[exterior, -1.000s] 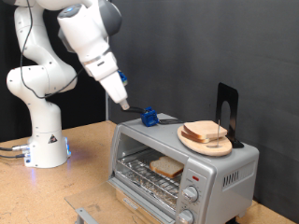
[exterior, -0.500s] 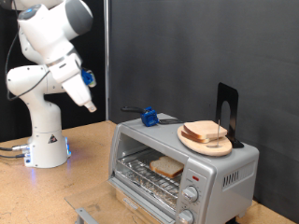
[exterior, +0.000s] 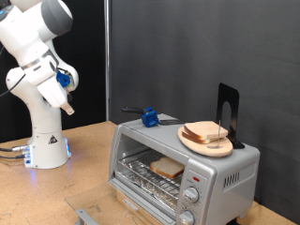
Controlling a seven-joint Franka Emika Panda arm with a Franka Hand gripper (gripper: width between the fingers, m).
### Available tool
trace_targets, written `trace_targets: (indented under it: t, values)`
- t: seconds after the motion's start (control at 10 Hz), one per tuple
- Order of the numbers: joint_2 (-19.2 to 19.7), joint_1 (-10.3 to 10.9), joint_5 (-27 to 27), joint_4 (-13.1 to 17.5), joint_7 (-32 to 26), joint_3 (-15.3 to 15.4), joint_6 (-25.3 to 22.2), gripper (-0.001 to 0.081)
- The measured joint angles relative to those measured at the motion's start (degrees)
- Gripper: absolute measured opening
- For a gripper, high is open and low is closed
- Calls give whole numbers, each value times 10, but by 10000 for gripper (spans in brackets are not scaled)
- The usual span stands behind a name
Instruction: Make a piece of toast with the oven
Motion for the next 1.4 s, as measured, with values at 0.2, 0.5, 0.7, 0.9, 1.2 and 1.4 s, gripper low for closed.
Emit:
trace_targets:
  t: [0.2, 0.5, 0.7, 0.9, 1.2, 1.4]
  values:
    - [2, -9, 38, -12, 118, 13, 41, 808]
    - [49, -39, 69, 0, 262, 12, 71, 808]
    - [47, -38, 73, 0, 269, 12, 51, 808]
    - [64, -40, 110, 22, 384, 8, 11, 808]
    - [142, -43, 132, 79, 473, -24, -28, 808]
    - [193, -45, 128, 110, 473, -41, -33, 808]
